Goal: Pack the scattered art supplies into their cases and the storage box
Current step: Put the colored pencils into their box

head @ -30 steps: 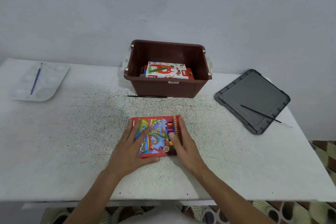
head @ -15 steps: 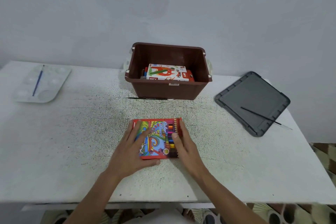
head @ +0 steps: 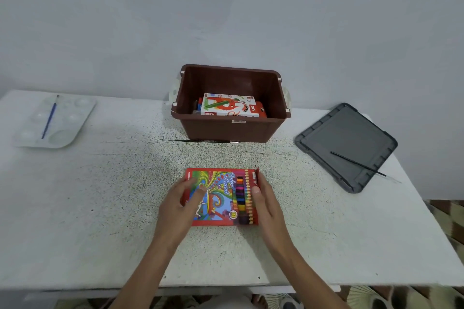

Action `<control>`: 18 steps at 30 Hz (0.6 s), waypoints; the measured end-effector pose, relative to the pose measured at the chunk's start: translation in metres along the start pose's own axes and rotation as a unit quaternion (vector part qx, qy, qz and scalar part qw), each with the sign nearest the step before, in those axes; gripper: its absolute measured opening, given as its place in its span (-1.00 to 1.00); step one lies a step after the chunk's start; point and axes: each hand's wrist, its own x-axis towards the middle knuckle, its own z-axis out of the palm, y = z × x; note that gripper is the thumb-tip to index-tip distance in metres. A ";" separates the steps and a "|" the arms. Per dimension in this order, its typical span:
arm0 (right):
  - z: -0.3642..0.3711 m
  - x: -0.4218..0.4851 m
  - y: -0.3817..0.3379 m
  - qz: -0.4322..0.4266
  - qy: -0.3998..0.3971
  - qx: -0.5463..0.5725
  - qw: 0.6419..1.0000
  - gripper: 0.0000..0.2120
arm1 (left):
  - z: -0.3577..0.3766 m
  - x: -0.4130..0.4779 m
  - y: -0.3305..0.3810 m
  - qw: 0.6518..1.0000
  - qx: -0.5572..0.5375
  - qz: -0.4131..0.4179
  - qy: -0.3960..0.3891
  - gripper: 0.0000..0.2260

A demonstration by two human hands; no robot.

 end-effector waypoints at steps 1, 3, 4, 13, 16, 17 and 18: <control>-0.002 -0.001 -0.006 -0.004 0.003 -0.003 1.000 -0.54 | -0.001 -0.001 0.005 1.000 -0.015 -0.004 -0.001 -0.81; -0.006 -0.005 -0.018 -0.008 0.007 -0.011 1.000 -0.56 | -0.002 -0.003 0.018 0.999 -0.041 -0.015 0.005 -0.85; -0.008 -0.005 -0.025 -0.010 0.010 -0.014 1.000 -0.55 | -0.003 -0.005 0.027 0.999 -0.051 -0.017 0.007 -0.86; -0.023 0.006 -0.110 -0.036 0.002 0.000 0.999 -0.50 | -0.012 -0.004 0.111 0.995 -0.039 0.091 0.011 -0.75; -0.027 0.023 -0.132 -0.059 0.010 0.004 0.998 -0.55 | -0.015 0.005 0.140 0.991 -0.030 0.131 0.017 -0.78; -0.028 0.029 -0.139 -0.066 0.011 -0.002 0.998 -0.54 | -0.014 0.010 0.147 0.989 -0.031 0.144 0.021 -0.82; -0.027 0.038 -0.146 -0.074 0.009 -0.010 0.997 -0.52 | -0.014 0.017 0.155 0.987 -0.034 0.156 0.029 -0.84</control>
